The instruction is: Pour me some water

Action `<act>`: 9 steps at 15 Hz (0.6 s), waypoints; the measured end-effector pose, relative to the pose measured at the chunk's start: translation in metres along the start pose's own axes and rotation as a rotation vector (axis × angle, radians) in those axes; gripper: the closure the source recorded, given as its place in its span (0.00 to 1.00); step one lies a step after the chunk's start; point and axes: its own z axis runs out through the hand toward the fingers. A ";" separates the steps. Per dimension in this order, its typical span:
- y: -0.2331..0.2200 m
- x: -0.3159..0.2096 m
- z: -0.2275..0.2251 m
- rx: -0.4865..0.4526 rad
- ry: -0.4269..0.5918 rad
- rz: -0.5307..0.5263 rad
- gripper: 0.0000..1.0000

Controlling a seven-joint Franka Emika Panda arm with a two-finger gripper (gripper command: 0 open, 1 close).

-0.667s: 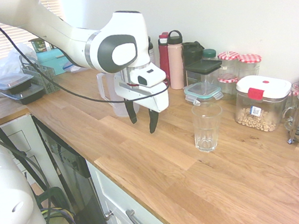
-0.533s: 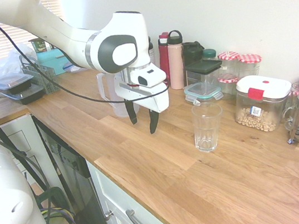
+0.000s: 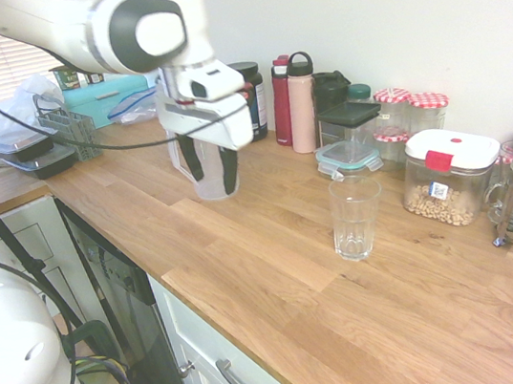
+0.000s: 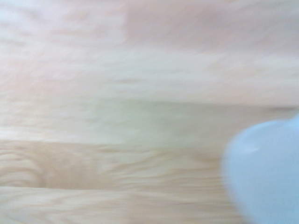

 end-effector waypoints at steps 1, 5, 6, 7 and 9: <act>-0.003 -0.020 -0.011 0.009 0.008 -0.020 0.00; -0.030 -0.096 -0.026 0.053 0.072 -0.055 0.00; -0.040 -0.107 -0.024 0.074 0.095 -0.044 0.00; -0.049 -0.113 -0.020 0.093 0.112 -0.029 0.00; -0.068 -0.123 -0.008 0.122 0.130 -0.005 0.00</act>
